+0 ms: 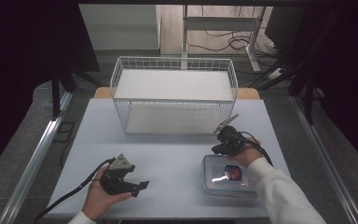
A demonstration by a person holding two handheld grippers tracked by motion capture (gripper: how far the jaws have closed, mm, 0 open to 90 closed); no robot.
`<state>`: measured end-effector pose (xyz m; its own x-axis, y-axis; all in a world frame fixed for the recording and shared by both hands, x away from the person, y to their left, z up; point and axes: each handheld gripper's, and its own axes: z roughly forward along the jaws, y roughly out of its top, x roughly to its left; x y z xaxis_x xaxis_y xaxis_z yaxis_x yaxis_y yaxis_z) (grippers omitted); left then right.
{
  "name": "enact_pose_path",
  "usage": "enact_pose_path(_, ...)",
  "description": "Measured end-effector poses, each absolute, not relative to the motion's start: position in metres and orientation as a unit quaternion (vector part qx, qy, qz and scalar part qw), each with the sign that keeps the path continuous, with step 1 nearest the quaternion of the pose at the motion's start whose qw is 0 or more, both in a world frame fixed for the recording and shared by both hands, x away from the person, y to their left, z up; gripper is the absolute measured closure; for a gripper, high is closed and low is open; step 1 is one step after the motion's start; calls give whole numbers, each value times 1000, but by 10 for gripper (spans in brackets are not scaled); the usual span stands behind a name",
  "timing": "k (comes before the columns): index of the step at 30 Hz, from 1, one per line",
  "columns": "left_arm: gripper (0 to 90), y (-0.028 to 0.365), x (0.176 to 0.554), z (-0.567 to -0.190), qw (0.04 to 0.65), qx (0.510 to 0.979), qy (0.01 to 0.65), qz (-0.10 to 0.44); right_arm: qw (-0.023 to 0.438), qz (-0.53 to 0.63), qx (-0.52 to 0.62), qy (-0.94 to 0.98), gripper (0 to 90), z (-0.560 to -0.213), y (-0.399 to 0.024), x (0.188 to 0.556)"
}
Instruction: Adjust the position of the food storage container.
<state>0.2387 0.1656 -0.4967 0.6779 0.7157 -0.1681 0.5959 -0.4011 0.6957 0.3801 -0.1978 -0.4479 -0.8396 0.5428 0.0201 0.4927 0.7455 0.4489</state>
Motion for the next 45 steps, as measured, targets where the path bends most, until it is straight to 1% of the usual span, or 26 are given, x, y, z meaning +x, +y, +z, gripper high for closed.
enact_pose_path(2,183,166,239,-496,380,833,393,80,63,222,276,933,890,-446,-199,378)
enact_pose_path(3,183,166,238,-496,380,833,393,81,74,226,278,931,890,-443,-202,376)
enact_pose_path(4,183,167,238,-496,378,834,393,82,90,253,293,918,890,-434,-215,371)
enact_pose_path(5,183,167,238,-496,378,834,393,82,90,253,293,918,890,-434,-215,371)
enact_pose_path(6,183,167,238,-496,377,835,393,82,101,277,318,901,890,-425,-236,365)
enact_pose_path(7,183,167,238,-496,377,834,393,82,101,277,318,901,890,-425,-236,365)
enact_pose_path(10,183,167,238,-496,379,833,395,82,124,290,364,876,890,-420,-271,353)
enact_pose_path(14,183,169,239,-495,379,831,399,84,140,311,429,836,890,-421,-316,331)
enact_pose_path(17,183,169,241,-495,381,829,401,83,152,310,463,816,890,-427,-341,314)
enact_pose_path(20,183,169,242,-495,383,827,404,82,142,302,487,807,890,-439,-354,299)
enact_pose_path(22,183,170,242,-495,382,828,403,83,138,281,496,810,890,-451,-356,284)
enact_pose_path(26,183,170,242,-495,382,827,404,83,140,258,498,816,889,-459,-354,275)
enact_pose_path(28,183,170,242,-495,383,827,404,83,130,248,498,821,889,-464,-353,273)
enact_pose_path(34,183,171,241,-495,382,827,405,85,121,237,496,827,890,-470,-347,275)
enact_pose_path(35,183,171,241,-495,382,826,405,85,110,242,490,830,890,-471,-343,275)
enact_pose_path(36,183,172,242,-495,382,826,406,85,110,242,490,830,890,-471,-343,275)
enact_pose_path(45,182,175,243,-493,387,821,410,89,83,257,455,849,890,-474,-300,283)
